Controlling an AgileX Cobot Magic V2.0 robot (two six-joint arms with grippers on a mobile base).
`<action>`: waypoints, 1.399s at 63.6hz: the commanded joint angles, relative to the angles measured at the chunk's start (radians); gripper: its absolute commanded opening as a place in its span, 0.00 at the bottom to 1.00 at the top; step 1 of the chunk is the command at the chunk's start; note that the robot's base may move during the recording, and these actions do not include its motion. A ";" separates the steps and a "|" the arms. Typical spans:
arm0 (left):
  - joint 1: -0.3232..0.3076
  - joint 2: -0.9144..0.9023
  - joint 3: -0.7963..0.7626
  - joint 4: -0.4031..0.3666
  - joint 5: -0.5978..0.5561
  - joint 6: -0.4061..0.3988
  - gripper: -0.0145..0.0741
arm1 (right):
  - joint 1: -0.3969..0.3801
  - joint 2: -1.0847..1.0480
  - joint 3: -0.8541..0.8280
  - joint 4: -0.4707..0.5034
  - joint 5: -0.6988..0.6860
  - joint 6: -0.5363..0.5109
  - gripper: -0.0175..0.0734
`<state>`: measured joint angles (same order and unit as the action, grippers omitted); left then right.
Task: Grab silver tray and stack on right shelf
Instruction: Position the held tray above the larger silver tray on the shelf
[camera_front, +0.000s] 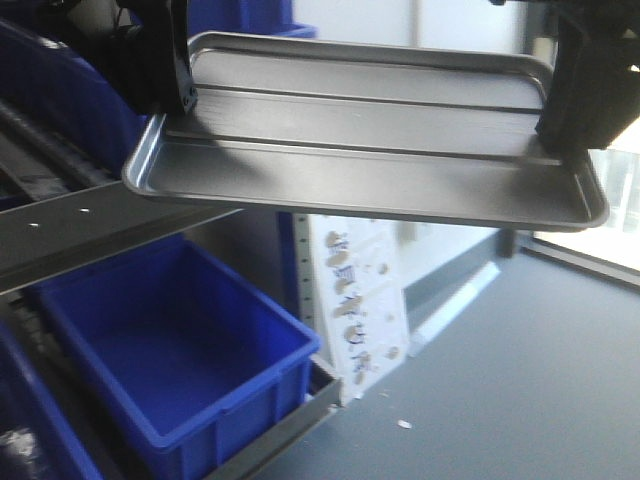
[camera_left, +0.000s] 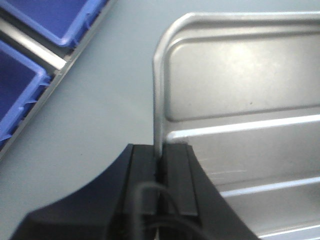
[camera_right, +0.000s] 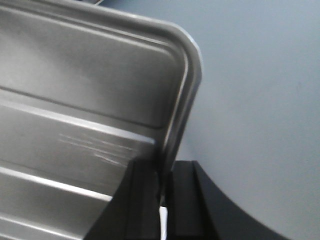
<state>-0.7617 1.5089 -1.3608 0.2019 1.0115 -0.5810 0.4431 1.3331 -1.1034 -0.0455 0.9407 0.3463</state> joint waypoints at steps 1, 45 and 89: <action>-0.001 -0.042 -0.033 0.036 -0.026 0.004 0.06 | -0.002 -0.030 -0.033 -0.028 -0.016 -0.032 0.25; -0.001 -0.042 -0.033 0.036 -0.026 0.004 0.06 | -0.002 -0.030 -0.033 -0.028 -0.015 -0.032 0.25; -0.001 -0.042 -0.033 0.036 -0.026 0.004 0.06 | -0.002 -0.030 -0.033 -0.028 -0.018 -0.032 0.25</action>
<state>-0.7617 1.5089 -1.3608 0.2037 1.0133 -0.5810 0.4431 1.3331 -1.1034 -0.0455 0.9347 0.3459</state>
